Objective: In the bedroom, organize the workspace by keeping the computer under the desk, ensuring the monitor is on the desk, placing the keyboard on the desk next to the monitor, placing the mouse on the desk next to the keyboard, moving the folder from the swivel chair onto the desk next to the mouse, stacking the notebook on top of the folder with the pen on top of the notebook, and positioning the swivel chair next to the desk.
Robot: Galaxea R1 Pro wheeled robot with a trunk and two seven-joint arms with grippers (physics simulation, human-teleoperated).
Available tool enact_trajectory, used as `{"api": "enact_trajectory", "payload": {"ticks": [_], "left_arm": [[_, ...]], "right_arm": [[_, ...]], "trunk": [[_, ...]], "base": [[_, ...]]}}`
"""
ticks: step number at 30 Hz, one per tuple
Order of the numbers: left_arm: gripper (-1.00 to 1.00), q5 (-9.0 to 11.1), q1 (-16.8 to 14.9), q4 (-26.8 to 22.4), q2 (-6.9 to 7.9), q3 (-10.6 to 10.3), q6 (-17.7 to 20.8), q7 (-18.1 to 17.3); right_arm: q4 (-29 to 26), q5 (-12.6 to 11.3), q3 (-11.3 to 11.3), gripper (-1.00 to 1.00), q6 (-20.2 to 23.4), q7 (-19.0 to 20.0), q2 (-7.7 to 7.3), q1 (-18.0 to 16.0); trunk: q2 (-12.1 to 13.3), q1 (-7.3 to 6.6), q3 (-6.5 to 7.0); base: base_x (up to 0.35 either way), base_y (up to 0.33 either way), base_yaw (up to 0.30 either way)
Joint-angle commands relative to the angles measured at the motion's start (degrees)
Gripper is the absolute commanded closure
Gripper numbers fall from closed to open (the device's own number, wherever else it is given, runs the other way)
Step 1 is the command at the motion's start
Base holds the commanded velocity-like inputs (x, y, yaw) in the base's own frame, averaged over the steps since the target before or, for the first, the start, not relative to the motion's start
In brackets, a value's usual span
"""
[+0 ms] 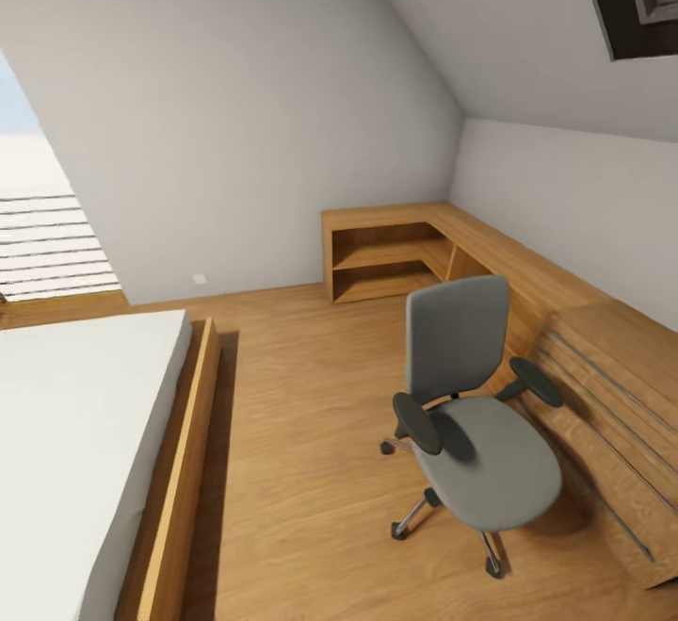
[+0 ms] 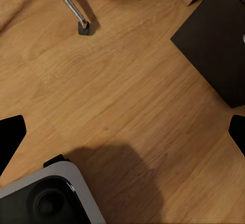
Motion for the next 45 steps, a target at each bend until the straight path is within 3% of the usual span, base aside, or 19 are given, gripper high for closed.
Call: {"api": "enact_trajectory", "payload": {"ticks": [1,23,29,35,36,43,45], "left_arm": [[-1.00,0.04,-0.10,-0.23,0.05,-0.48,-0.21,0.57],[-1.00,0.04,-0.10,-0.19,0.05,-0.48,-0.21,0.57],[-1.00,0.04,-0.10,-0.22,0.05,-0.48,-0.21,0.57],[-1.00,0.04,-0.10,-0.22,0.05,-0.48,-0.21,0.57],[-1.00,0.04,-0.10,-0.20,0.05,-0.48,-0.17,0.57],[-1.00,-0.14,-0.10,-0.18,-0.10,-0.20,0.00,0.69],[-1.00,-0.17,-0.10,-0.17,-0.38,-0.18,0.02,0.69]], "right_arm": [[0.03,-0.04,0.50,-1.00,-0.05,-0.43,0.01,-0.03],[-2.09,0.07,0.65,-1.00,0.92,0.05,0.41,-0.03],[-3.07,1.22,1.31,-1.00,0.69,0.53,0.45,-0.03],[-6.12,4.81,2.07,-1.00,0.77,0.79,0.45,-0.03],[-8.88,8.31,2.28,-1.00,0.87,0.86,0.40,-0.03],[-13.38,15.52,2.34,-1.00,1.08,0.63,0.44,-0.13],[-14.52,16.46,2.34,-1.00,1.20,0.59,0.41,-0.16]], "trunk": [[-0.11,0.03,-0.11],[-0.11,0.03,-0.11],[-0.11,0.03,-0.11],[-0.11,0.03,-0.11],[-0.11,0.03,-0.11],[-0.11,0.03,-0.11],[-0.11,0.03,-0.11]], "base": [[0.000,0.000,0.134],[0.000,0.000,0.170],[0.000,0.000,0.077],[0.000,0.000,0.020],[0.000,0.000,0.004],[0.000,0.000,0.002],[0.000,0.000,0.000]]}}
